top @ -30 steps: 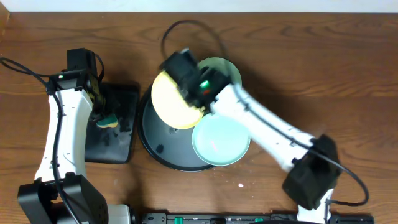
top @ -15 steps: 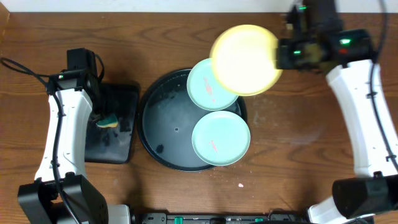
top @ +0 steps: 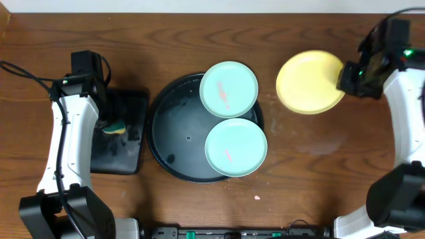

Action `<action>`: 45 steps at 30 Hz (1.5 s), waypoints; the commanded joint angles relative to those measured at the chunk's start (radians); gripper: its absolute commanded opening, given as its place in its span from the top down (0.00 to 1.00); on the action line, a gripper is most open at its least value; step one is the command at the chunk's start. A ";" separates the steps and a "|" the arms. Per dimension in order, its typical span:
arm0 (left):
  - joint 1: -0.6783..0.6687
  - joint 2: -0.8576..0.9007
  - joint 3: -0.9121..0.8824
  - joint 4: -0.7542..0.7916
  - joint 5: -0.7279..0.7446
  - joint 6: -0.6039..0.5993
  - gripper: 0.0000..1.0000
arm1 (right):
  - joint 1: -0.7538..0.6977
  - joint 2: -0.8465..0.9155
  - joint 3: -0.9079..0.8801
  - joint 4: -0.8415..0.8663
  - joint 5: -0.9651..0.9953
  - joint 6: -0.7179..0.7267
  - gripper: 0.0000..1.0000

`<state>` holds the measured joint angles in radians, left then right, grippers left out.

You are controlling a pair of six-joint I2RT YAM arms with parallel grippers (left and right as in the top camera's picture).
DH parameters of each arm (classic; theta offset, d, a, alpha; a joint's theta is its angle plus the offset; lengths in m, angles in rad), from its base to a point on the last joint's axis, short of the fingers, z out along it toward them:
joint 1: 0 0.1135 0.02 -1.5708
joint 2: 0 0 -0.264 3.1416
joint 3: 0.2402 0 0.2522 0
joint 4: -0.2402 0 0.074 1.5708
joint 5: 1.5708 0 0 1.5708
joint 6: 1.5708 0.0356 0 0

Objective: Clean dirty plates on tray and stack at the side
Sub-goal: 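Lift the yellow plate with the right gripper and carry it right, then lower the yellow plate onto the table and release it, then grip the lower pale green plate rim with the right gripper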

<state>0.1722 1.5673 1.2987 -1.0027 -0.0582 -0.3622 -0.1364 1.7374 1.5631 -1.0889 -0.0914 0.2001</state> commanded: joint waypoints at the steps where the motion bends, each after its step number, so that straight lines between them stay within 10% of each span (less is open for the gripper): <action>1: 0.003 0.002 -0.002 0.002 -0.003 0.013 0.92 | -0.014 0.015 -0.155 0.101 0.020 -0.006 0.99; 13: 0.003 0.002 -0.002 0.002 -0.002 0.013 0.92 | -0.013 0.015 -0.422 0.394 0.027 0.021 0.98; 17: 0.003 0.002 -0.002 0.010 -0.002 0.013 0.92 | -0.013 0.002 -0.344 0.298 -0.080 -0.014 0.71; 23: 0.003 0.002 -0.002 0.010 -0.003 0.013 0.92 | 0.025 0.000 -0.101 0.036 -0.243 -0.159 0.58; 45: 0.003 0.002 -0.003 0.014 -0.003 0.013 0.92 | 0.472 0.017 -0.352 0.121 -0.225 -0.080 0.59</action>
<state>0.1722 1.5673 1.2984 -0.9878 -0.0582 -0.3622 0.3111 1.7462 1.2476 -0.9890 -0.3466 0.0795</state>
